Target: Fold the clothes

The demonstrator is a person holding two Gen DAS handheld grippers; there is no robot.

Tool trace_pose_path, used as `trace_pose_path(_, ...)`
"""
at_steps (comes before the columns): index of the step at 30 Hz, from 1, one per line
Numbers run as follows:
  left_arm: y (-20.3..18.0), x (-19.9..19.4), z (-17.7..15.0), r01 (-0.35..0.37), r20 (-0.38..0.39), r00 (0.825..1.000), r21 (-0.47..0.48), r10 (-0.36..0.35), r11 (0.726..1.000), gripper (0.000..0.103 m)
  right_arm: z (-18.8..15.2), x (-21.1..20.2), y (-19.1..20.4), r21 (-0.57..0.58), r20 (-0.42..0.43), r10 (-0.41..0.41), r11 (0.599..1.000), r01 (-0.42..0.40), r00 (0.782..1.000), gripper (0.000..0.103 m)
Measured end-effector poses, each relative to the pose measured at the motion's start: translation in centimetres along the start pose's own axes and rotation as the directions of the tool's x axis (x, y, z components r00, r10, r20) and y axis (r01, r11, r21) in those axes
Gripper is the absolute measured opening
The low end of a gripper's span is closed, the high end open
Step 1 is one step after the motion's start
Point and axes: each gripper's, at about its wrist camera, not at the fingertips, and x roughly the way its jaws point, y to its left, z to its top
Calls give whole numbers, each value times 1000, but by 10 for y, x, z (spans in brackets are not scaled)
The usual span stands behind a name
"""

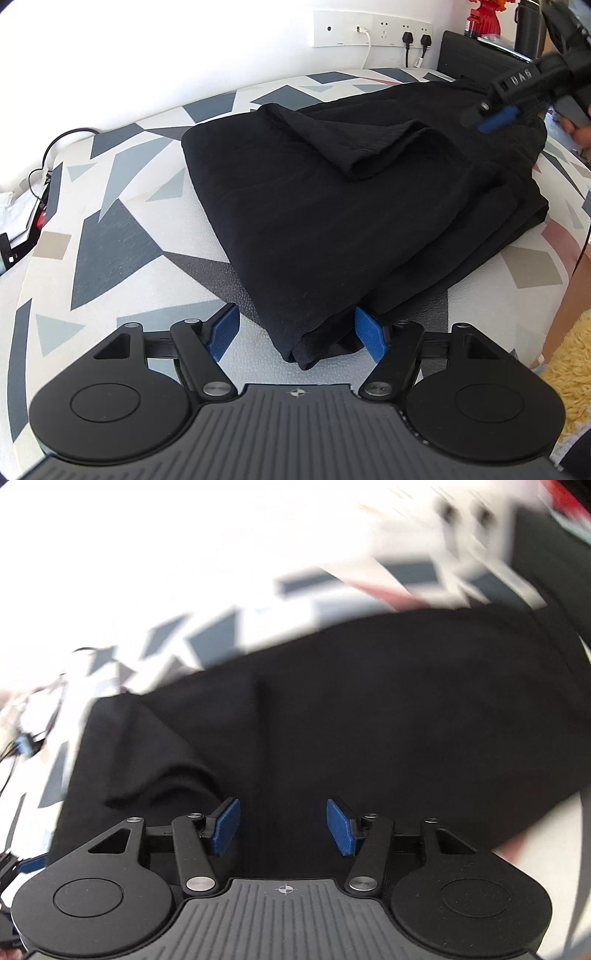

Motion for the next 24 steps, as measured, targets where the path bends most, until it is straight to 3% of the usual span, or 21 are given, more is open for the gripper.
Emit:
trace_pose_path(2,0,-2,-1,-10,1,1000,-9,10,1000,70,9,16,31,-152,11,32,988,-30,999,60)
trace_pose_path(4,0,-3,-2,-20,1,1000,-18,20,1000,71,10,39,68,-361,7,9,933,-6,1000,79)
trace_pose_path(7,2,-5,-3,-31,4,1000,-49,31,998,70,0,68,112,-605,25,-73,792,74,997,79)
trace_pose_path(9,4,-5,-3,-35,5,999,-73,35,997,70,-4,82,124,-659,36,-89,747,90,995,70)
trace_pose_path(10,3,-5,-3,-37,5,999,-80,38,996,70,-4,85,128,-657,28,-80,750,79,996,57)
trace_pose_path(11,3,-5,-4,-41,5,999,-83,41,996,70,3,87,127,-620,21,-59,782,59,998,39)
trace_pose_path(13,2,-5,-4,-47,4,999,-88,47,995,70,22,92,116,-498,18,-12,867,20,1000,30)
trace_pose_path(15,3,-5,-4,-48,2,999,-96,48,994,70,39,95,87,-283,36,16,959,-5,999,19)
trace_pose_path(16,4,-5,-4,-47,1,999,-100,48,994,70,49,97,72,-162,41,15,987,-8,999,13)
trace_pose_path(18,5,-5,-4,-46,0,999,-106,46,993,70,68,110,41,73,22,28,997,-30,999,13)
trace_pose_path(20,5,-5,-3,-45,-1,999,-108,45,993,70,77,118,15,244,-4,46,969,-43,999,15)
trace_pose_path(21,5,-4,-2,-47,-3,999,-106,47,993,70,80,119,4,302,-7,46,952,-41,999,19)
trace_pose_path(23,5,-3,-2,-51,-6,999,-100,51,994,70,82,115,-9,348,6,9,938,-11,1000,39)
trace_pose_path(24,6,-2,-1,-51,-7,999,-100,50,994,70,83,111,-13,345,17,-4,939,-2,1000,40)
